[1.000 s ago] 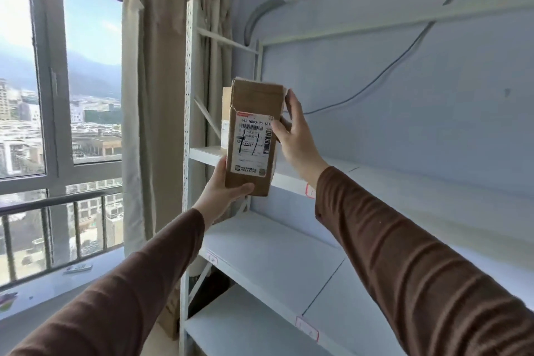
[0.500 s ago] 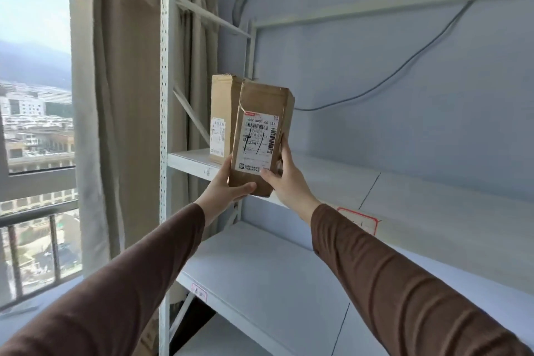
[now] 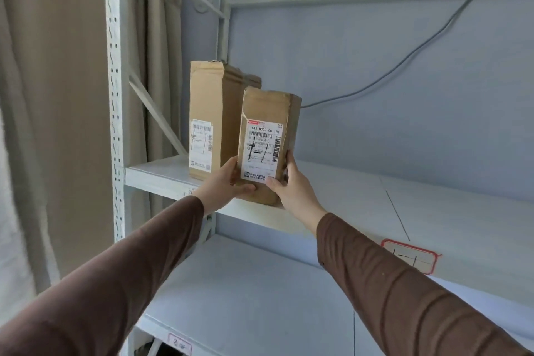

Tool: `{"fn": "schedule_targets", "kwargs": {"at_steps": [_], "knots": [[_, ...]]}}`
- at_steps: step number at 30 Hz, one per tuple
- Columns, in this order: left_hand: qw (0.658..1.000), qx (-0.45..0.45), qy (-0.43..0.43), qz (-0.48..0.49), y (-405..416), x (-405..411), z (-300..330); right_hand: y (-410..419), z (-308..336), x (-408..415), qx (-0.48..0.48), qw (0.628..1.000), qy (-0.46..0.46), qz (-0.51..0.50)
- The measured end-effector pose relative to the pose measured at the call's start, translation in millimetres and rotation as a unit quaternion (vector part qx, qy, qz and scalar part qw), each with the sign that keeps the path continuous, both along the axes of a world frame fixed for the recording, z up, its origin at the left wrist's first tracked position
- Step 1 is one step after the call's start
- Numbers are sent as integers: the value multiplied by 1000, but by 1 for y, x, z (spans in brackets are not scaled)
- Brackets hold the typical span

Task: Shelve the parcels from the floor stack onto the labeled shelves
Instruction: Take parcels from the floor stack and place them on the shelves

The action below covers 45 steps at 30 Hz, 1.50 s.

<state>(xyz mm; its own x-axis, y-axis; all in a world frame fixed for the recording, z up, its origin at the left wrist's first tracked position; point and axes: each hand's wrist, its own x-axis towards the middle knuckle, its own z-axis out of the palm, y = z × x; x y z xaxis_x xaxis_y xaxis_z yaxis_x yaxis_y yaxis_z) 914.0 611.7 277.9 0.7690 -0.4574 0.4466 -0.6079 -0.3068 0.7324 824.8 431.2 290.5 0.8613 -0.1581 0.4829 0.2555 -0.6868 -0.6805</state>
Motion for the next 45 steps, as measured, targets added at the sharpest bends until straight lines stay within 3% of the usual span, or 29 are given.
{"fn": "schedule_targets", "kwargs": {"at_steps": [8, 23, 38, 41, 45], "knots": [[999, 35, -2, 9, -22, 43, 2, -16, 0, 33, -16, 998, 14, -59], [1000, 27, -3, -12, -34, 48, -2, -22, -9, 27, 44, 995, 4, -88], [998, -42, 22, 31, -32, 29, -12, -19, -11, 2, 44, 992, 12, -116], [994, -66, -25, 82, -31, 13, -22, -15, -14, -13, 17, 993, 8, -115], [978, -90, -152, 109, -38, -19, -35, -13, -25, -40, -64, 987, -55, -134]]}}
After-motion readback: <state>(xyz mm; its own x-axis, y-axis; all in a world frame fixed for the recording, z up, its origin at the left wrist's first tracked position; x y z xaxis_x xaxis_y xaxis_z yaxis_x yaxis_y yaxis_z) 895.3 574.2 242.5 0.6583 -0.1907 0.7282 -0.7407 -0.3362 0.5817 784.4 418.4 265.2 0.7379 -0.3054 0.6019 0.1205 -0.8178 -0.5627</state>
